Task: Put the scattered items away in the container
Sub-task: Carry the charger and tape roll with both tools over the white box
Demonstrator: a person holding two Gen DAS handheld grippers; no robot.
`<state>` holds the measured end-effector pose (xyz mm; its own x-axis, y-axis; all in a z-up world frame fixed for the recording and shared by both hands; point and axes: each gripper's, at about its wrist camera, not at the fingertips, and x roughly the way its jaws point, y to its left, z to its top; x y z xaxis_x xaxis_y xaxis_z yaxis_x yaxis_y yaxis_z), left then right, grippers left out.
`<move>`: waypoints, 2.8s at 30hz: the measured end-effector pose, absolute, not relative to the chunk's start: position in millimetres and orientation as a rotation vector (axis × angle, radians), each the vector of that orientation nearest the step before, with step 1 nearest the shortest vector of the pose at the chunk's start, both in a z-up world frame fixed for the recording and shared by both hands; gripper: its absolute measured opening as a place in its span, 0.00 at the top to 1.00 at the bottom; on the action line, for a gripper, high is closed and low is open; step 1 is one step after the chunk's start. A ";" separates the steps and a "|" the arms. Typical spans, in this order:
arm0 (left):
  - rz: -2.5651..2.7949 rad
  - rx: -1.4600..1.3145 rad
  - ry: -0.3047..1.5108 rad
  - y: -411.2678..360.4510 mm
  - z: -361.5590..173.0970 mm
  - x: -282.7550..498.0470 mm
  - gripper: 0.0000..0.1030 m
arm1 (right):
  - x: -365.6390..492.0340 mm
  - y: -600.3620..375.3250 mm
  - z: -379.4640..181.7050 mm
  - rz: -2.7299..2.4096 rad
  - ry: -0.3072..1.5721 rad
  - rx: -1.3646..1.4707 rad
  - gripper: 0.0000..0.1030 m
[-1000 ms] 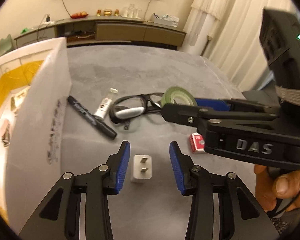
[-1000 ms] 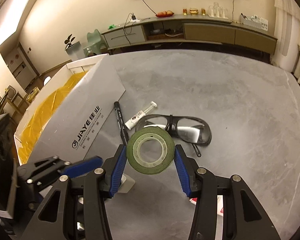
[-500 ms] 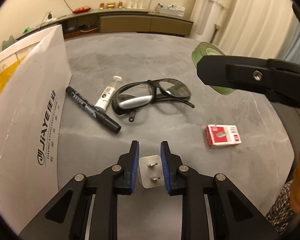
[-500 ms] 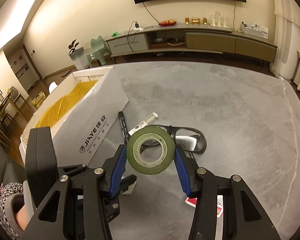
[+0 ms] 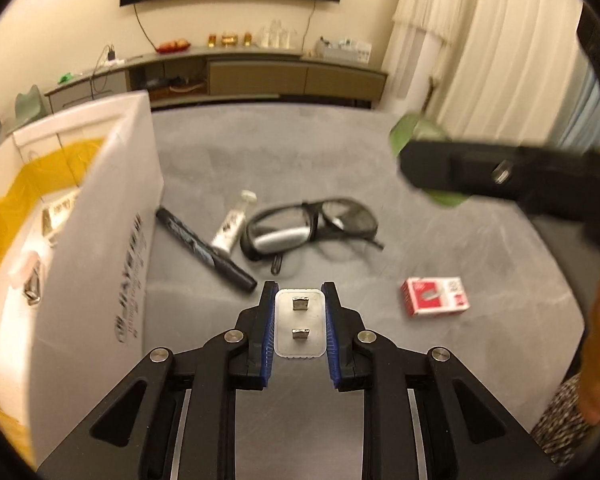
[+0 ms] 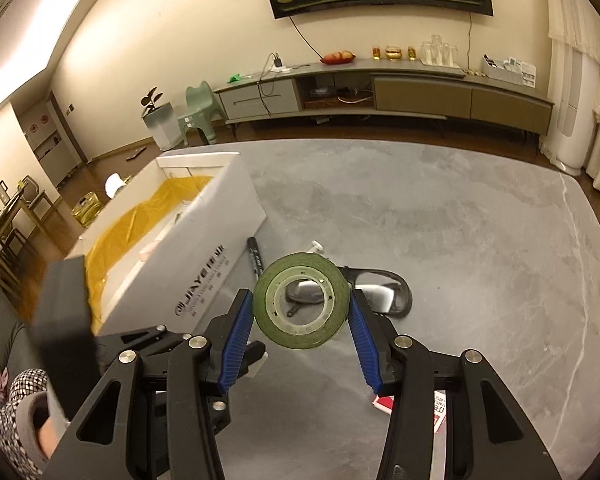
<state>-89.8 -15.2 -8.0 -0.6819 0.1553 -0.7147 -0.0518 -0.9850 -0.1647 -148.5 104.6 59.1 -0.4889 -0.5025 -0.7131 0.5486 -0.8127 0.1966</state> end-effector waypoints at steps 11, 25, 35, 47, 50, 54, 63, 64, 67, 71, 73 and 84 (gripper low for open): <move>2.839 -1.143 -0.251 -45.6 21.0 -69.8 0.79 | -133.3 74.5 69.6 -2.258 0.112 1.036 0.52; 2.902 -1.056 -0.286 -73.7 47.1 -41.0 0.79 | -112.6 47.8 73.1 -2.243 0.175 1.019 0.52; 2.921 -1.021 -0.320 -86.9 57.9 -30.0 0.79 | -94.3 27.5 83.4 -2.231 0.194 0.967 0.52; 2.957 -1.012 -0.376 -112.7 60.3 -18.4 0.79 | -85.4 -4.9 82.8 -2.216 0.209 0.954 0.52; 2.959 -1.019 -0.393 -120.3 57.5 -17.0 0.79 | -84.7 -11.6 81.8 -2.217 0.210 0.949 0.52; 2.966 -1.031 -0.403 -127.9 55.7 -14.9 0.79 | -85.9 -20.4 77.5 -2.210 0.210 0.958 0.52; 2.993 -1.029 -0.415 -145.6 53.4 -6.3 0.79 | -93.1 -37.8 69.4 -2.199 0.186 0.985 0.52; 2.996 -1.027 -0.418 -147.6 53.0 -5.5 0.79 | -93.4 -39.5 69.0 -2.197 0.185 0.986 0.52; 3.005 -1.024 -0.435 -155.2 50.5 -4.2 0.79 | -92.5 -45.0 68.4 -2.192 0.187 0.984 0.52; 3.016 -1.026 -0.468 -167.3 46.7 -3.9 0.79 | -92.8 -51.1 66.7 -2.192 0.189 0.984 0.52; 3.021 -1.016 -0.495 -172.5 46.9 -3.5 0.79 | -93.6 -52.0 67.2 -2.208 0.183 0.975 0.52; 3.023 -1.003 -0.564 -192.5 38.4 -10.6 0.79 | -97.9 -67.9 56.5 -2.201 0.215 0.994 0.52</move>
<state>-10.6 -192.5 38.4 -0.8039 0.0207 -0.5944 0.1948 -0.9351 -0.2960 -97.9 -67.9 56.5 -0.4592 -0.5324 -0.7111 0.6599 -0.7403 0.1282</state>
